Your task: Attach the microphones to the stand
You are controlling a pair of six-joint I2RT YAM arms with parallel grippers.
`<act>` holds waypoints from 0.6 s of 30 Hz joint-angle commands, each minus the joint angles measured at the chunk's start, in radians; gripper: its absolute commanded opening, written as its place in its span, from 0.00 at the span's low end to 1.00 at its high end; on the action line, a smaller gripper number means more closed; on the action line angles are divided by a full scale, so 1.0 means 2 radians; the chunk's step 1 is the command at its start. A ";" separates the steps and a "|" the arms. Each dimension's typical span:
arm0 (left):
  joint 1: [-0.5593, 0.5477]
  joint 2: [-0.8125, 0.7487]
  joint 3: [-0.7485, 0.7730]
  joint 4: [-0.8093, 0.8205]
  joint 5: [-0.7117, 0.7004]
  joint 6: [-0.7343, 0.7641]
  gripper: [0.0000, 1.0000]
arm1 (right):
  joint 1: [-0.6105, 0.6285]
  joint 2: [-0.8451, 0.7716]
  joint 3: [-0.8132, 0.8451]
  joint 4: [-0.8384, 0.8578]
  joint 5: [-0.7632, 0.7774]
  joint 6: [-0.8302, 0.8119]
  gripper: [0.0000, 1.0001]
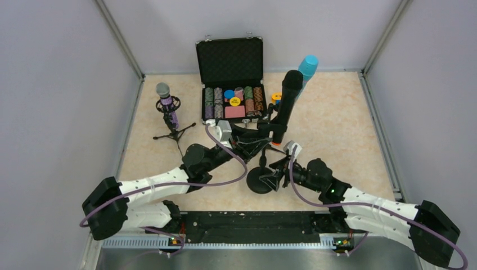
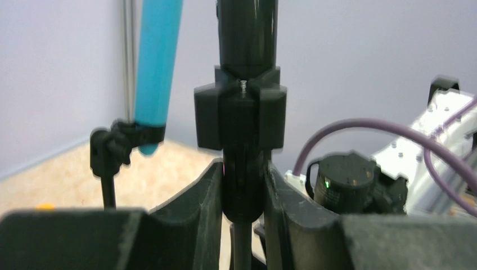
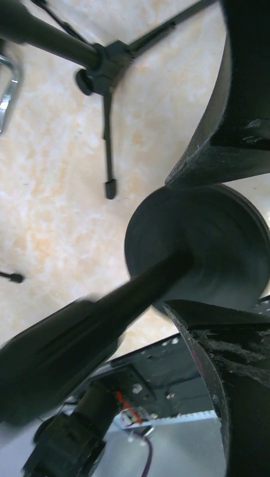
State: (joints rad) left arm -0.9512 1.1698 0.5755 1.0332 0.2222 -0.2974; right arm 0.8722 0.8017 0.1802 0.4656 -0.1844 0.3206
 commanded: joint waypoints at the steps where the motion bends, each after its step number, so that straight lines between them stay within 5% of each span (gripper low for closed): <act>1: 0.001 -0.040 0.045 0.097 -0.028 0.027 0.00 | 0.020 0.019 0.013 -0.035 0.028 -0.012 0.70; 18: 0.001 -0.066 0.041 0.088 -0.018 0.062 0.00 | 0.035 0.044 0.019 -0.041 0.048 -0.016 0.70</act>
State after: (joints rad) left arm -0.9504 1.1076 0.5892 1.0077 0.2050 -0.1875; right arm 0.9154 0.8650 0.1856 0.4240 -0.1032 0.3099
